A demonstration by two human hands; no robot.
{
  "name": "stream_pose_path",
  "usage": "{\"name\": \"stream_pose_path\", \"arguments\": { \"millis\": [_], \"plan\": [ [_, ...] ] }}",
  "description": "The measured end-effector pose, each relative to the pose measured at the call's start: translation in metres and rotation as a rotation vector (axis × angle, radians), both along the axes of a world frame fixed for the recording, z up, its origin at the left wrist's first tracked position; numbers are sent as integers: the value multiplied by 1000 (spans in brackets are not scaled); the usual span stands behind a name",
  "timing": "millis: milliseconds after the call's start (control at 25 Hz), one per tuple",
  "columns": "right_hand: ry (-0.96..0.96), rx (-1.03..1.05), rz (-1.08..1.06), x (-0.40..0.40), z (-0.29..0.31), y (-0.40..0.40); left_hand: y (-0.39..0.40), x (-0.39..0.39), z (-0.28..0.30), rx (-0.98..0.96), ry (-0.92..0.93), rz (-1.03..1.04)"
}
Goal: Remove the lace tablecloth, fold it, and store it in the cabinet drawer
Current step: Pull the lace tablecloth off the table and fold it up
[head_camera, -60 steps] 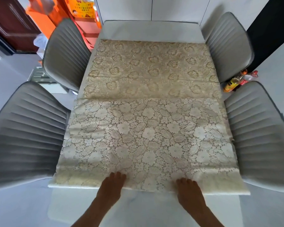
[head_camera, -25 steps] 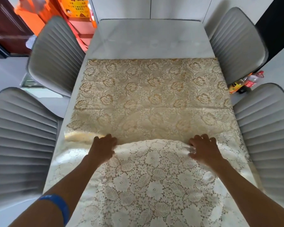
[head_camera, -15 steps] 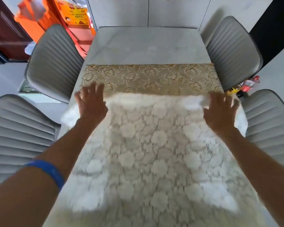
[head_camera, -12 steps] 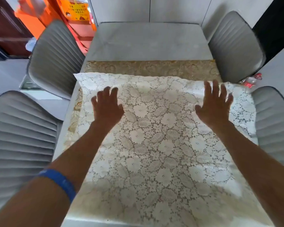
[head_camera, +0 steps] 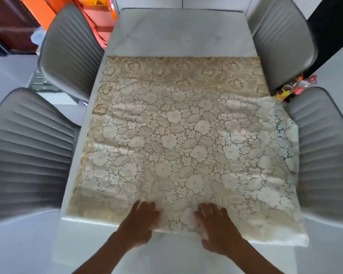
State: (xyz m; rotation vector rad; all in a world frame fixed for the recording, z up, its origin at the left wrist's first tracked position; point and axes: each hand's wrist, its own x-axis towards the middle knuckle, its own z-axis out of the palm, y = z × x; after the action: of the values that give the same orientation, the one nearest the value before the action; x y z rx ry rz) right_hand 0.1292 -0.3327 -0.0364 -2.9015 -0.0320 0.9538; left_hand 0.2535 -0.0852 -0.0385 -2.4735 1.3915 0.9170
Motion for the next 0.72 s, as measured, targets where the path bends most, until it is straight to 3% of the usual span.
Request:
{"name": "stream_pose_path", "arguments": {
  "millis": [120, 280, 520, 640, 720],
  "plan": [
    [-16, -18, -26, 5, 0, 13, -2, -6, -1, 6, -58, 76],
    [102, 74, -15, -11, 6, 26, -7, -23, 10, 294, 97, 86],
    [390, 239, 55, -48, 12, 55, 9, -71, 18, 459, 329, 62],
    [329, 404, -202, -27, 15, 29, 6, -39, 19, 359, 483, 288],
    [152, 389, -368, 8, 18, -8, -9, 7, 25, 190, 404, 437]
  ]
}}
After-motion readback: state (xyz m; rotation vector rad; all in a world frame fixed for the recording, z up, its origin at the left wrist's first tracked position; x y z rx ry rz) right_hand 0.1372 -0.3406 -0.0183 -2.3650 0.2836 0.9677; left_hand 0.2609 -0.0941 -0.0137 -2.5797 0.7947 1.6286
